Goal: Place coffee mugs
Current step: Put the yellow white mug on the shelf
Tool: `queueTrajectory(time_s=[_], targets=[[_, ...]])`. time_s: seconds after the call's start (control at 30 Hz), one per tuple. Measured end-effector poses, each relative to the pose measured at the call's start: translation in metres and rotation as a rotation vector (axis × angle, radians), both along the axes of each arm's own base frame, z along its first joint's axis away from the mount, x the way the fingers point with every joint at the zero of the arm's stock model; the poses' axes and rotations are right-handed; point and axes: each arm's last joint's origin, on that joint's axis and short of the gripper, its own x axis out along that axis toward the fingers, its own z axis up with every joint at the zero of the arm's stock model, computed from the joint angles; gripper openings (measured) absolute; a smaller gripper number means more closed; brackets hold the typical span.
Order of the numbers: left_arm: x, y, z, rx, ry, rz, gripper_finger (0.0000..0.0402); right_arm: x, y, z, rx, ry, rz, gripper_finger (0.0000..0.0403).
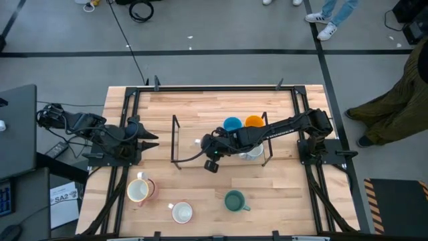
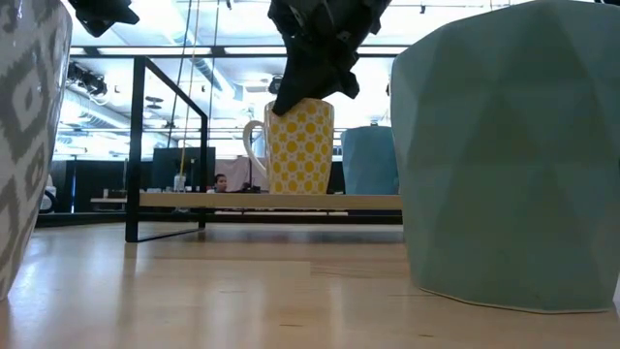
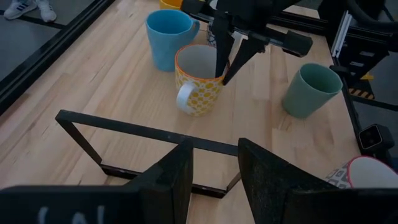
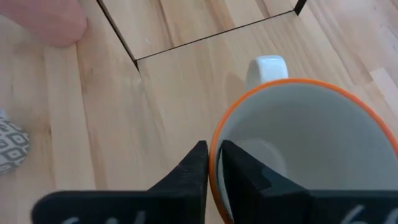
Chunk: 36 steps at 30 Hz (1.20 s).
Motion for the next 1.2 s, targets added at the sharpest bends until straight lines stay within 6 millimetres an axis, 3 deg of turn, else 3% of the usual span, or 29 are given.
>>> queueTrajectory(time_s=[0.13, 0.4, 0.6, 0.93, 1.2], targets=[[0.0, 0.0, 0.0, 0.0, 0.0, 0.0, 0.0133, 0.0, 0.0, 0.001, -0.015, 0.003, 0.019, 0.0027], [0.0, 0.0, 0.0, 0.0, 0.0, 0.0, 0.0133, -0.001, 0.001, 0.0, -0.003, 0.018, 0.055, 0.0036], [0.0, 0.0, 0.0, 0.0, 0.0, 0.0, 0.0133, -0.003, 0.002, 0.001, -0.022, 0.051, 0.175, 0.0028], [0.0, 0.0, 0.0, -0.006, -0.001, 0.003, 0.0133, -0.03, 0.0, 0.017, -0.08, 0.179, 0.303, 0.0027], [0.0, 0.0, 0.0, -0.008, -0.005, 0.004, 0.0133, -0.039, -0.001, 0.016, -0.116, 0.277, 0.422, 0.0029]])
